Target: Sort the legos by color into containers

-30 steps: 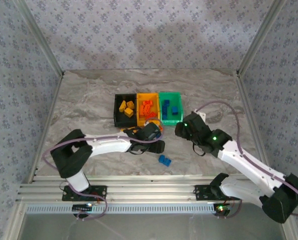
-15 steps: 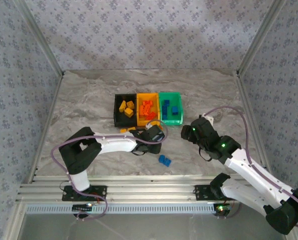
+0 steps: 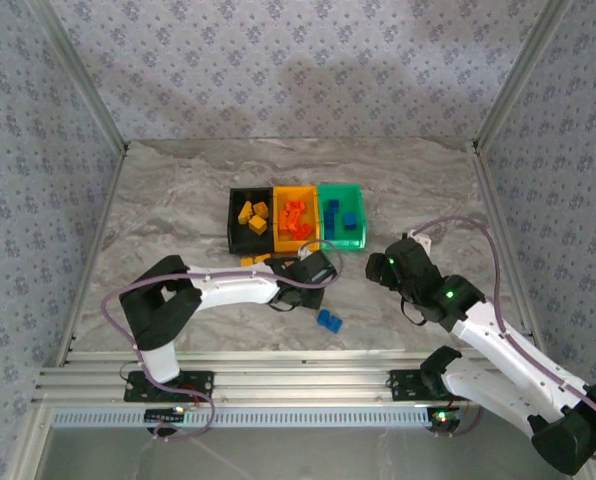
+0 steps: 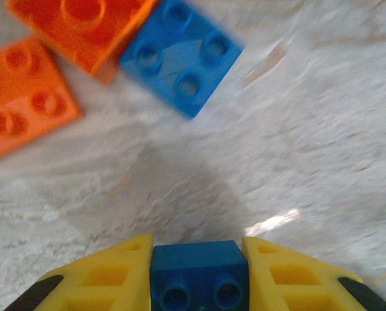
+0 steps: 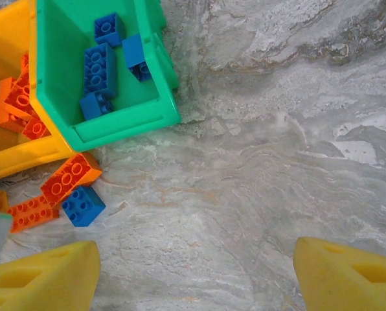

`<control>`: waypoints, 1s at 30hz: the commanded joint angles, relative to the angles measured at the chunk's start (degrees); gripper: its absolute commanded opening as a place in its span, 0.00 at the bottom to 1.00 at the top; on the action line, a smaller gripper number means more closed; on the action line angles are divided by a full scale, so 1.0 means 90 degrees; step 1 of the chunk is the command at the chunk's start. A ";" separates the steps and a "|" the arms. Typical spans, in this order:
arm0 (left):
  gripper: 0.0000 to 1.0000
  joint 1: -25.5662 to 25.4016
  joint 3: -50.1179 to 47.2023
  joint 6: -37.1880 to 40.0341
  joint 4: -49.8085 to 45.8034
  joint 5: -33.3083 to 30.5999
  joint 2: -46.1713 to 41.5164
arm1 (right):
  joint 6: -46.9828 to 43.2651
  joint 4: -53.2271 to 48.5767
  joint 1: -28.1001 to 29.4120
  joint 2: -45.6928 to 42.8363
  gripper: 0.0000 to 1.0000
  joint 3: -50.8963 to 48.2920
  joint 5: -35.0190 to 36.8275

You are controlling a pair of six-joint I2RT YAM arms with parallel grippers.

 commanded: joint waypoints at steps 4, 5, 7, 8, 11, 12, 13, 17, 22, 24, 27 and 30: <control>0.29 0.0574 0.1809 0.0602 -0.0201 -0.0053 0.0163 | 0.0219 -0.0004 -0.0043 -0.0081 0.80 -0.0242 -0.0066; 0.29 0.0665 0.2105 0.0669 -0.0214 -0.0021 0.0322 | 0.0230 -0.0026 -0.0052 -0.0074 0.80 -0.0237 -0.0066; 0.29 0.0812 0.2660 0.0806 -0.0261 -0.0006 0.0678 | 0.0231 -0.0074 -0.0051 -0.0083 0.80 -0.0240 -0.0047; 0.29 0.0899 0.2984 0.0862 -0.0311 0.0002 0.0889 | 0.0240 -0.0091 -0.0045 -0.0086 0.80 -0.0241 -0.0052; 0.29 0.1125 0.3907 0.1015 -0.0561 0.0032 0.1546 | 0.0286 -0.0096 -0.0049 -0.0091 0.80 -0.0243 -0.0042; 0.29 0.1183 0.4191 0.1060 -0.0651 0.0032 0.1754 | 0.0288 -0.0094 -0.0047 -0.0076 0.80 -0.0253 -0.0041; 0.29 0.1214 0.4414 0.1093 -0.0705 0.0020 0.1937 | 0.0290 -0.0069 -0.0050 -0.0070 0.80 -0.0247 -0.0040; 0.29 0.1339 0.5241 0.1128 -0.0989 -0.0027 0.2618 | 0.0260 -0.0057 -0.0052 -0.0052 0.80 -0.0272 -0.0095; 0.41 0.1375 0.5921 0.1062 -0.1204 0.0116 0.3120 | 0.0109 0.0038 -0.0053 -0.0034 0.81 -0.0287 -0.0321; 0.53 0.1368 0.6057 0.1038 -0.1229 0.0164 0.3152 | 0.0055 0.0053 -0.0045 -0.0032 0.82 -0.0301 -0.0462; 0.65 0.1364 0.6106 0.0998 -0.1230 0.0235 0.2995 | -0.0008 0.0077 -0.0024 -0.0020 0.82 -0.0308 -0.0632; 0.73 0.1351 0.5865 0.0943 -0.1125 0.0298 0.2538 | -0.0132 0.0198 0.0008 0.0008 0.83 -0.0326 -0.0925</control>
